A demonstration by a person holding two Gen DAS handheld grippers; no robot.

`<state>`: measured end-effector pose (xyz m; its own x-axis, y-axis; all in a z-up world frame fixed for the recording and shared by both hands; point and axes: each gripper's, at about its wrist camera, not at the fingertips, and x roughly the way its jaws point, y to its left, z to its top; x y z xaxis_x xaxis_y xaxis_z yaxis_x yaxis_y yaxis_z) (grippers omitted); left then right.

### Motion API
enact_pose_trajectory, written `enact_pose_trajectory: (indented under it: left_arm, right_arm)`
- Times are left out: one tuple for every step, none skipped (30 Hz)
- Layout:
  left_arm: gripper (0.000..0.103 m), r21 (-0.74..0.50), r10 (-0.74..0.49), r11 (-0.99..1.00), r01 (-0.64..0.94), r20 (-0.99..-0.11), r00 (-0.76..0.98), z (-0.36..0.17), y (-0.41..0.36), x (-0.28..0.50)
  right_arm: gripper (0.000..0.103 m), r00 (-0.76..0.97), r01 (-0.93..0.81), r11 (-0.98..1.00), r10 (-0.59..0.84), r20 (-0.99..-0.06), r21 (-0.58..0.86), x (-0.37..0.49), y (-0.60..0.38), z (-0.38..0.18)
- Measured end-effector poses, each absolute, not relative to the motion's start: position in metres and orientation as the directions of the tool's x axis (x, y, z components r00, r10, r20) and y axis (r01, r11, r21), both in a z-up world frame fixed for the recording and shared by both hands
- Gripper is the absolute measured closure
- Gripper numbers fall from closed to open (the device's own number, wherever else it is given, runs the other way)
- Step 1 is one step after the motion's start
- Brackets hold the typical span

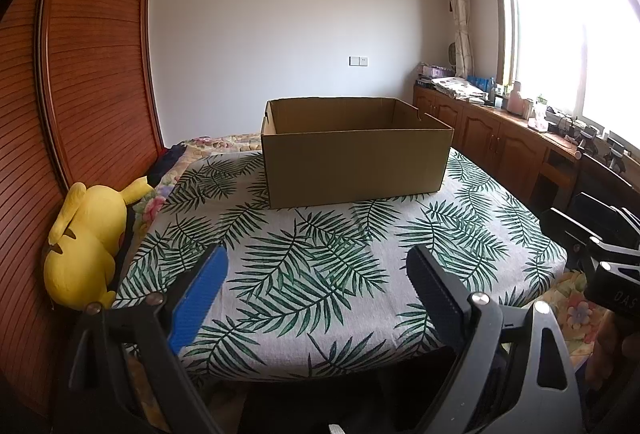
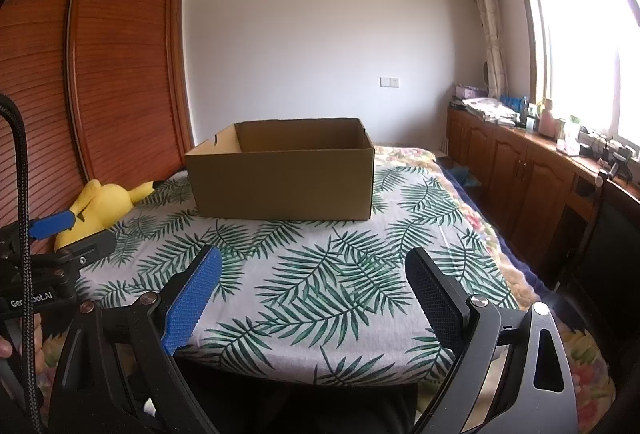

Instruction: Organize snacks

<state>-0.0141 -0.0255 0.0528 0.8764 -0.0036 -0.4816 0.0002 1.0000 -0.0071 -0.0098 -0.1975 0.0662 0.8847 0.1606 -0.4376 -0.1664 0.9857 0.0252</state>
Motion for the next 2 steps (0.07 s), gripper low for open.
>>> enact_pose_trajectory:
  left_arm:
    - [0.011,-0.008,-0.004,1.0,0.0,-0.482,0.876,0.0529,-0.0253,-0.014]
    - [0.011,-0.009,-0.004,1.0,0.0,-0.482,0.876,0.053,-0.0251,-0.0139]
  right_arm:
    - [0.009,0.885,-0.165,0.986,0.159,-0.437,0.024,-0.0093,-0.1973,0.0663]
    - [0.009,0.885,-0.166,0.986,0.159,-0.437,0.024,-0.0092,-0.1973,0.0663]
